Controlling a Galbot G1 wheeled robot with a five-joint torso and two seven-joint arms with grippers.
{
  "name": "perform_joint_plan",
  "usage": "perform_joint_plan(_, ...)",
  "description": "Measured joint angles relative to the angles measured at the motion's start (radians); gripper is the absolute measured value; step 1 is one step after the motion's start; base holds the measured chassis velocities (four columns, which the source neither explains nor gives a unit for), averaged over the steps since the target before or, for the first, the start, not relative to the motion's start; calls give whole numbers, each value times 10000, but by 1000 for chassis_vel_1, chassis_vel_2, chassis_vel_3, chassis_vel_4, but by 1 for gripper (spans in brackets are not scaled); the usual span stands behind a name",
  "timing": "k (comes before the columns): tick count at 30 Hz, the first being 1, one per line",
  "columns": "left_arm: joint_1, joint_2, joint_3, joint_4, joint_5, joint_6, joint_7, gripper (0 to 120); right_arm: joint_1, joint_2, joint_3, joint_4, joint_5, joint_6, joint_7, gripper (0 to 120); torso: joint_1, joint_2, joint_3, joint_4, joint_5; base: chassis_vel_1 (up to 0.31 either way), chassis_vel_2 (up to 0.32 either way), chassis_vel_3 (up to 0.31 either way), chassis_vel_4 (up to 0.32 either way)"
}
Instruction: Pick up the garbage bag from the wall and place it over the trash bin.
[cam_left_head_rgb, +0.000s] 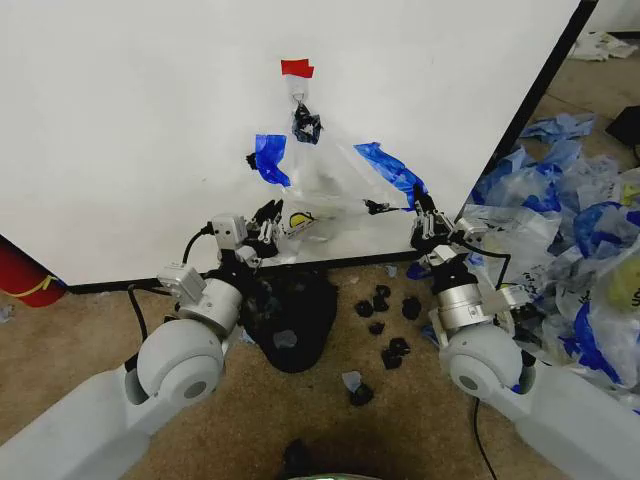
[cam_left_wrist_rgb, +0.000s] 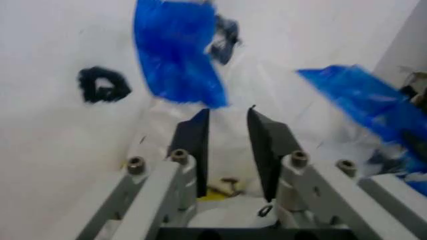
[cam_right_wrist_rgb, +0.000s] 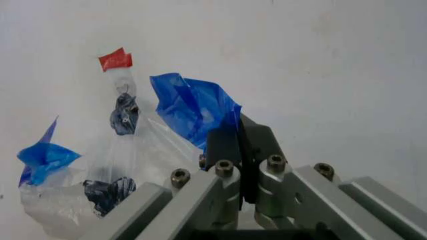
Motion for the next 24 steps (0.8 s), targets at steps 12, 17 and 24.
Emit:
perform_joint_plan(12, -949, 422, 334, 594, -541, 539, 31, 71, 77, -23, -125, 340, -5, -74, -6, 0, 1, 0, 0, 0, -2, 0, 0, 0, 0)
perform_joint_plan(17, -1122, 815, 337, 732, -562, 869, -57, 93, 83, -56, -106, 418, -6, -74, -39, 0, 1, 0, 0, 0, -2, 0, 0, 0, 0)
perform_joint_plan(24, -1483, 1025, 317, 532, -907, 1051, -211, 98, 112, 24, -195, 364, -54, -72, -87, 0, 1, 0, 0, 0, 0, 0, 0, 0, 0)
